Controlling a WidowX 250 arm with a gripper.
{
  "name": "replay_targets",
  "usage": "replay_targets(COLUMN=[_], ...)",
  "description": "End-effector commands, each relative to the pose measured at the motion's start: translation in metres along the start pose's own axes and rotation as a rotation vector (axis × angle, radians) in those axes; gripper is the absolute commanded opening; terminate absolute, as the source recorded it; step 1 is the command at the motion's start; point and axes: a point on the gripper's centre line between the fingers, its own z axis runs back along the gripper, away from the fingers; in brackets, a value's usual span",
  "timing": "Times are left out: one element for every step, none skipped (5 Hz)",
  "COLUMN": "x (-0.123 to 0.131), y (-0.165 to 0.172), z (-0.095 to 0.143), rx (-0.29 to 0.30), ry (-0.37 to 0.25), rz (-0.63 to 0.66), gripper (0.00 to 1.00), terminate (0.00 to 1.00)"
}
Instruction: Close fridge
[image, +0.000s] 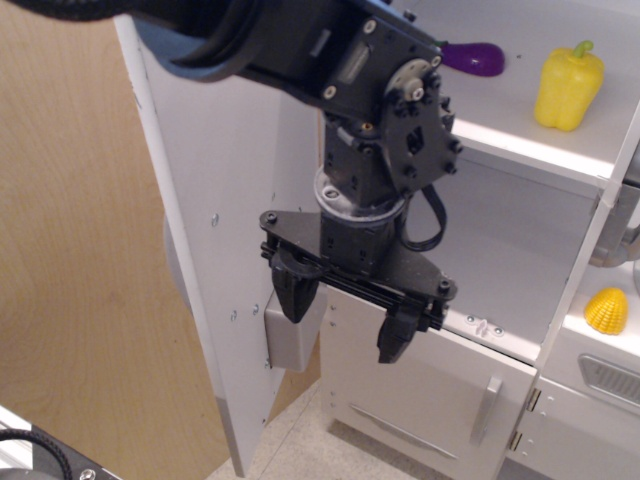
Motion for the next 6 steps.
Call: replay_targets(x=[0.0,-0.017,-0.031,-0.045,-0.052,-0.054], y=[0.0,0.015,0.032,0.047,0.069,0.09], z=[0.0,0.0,-0.005,-0.006,-0.008,-0.009], rx=[0.0,0.005,0.016,0.009,-0.021,-0.026], ry=[0.0,0.023,-0.003,-0.026,-0.017,-0.026], rz=[0.0,-0.052,-0.098,-0.159,-0.194,-0.233], gripper=[1.0,1.0,1.0,1.0,1.0,1.0], terminate=[0.0,0.0,0.0,0.0,0.0,0.0])
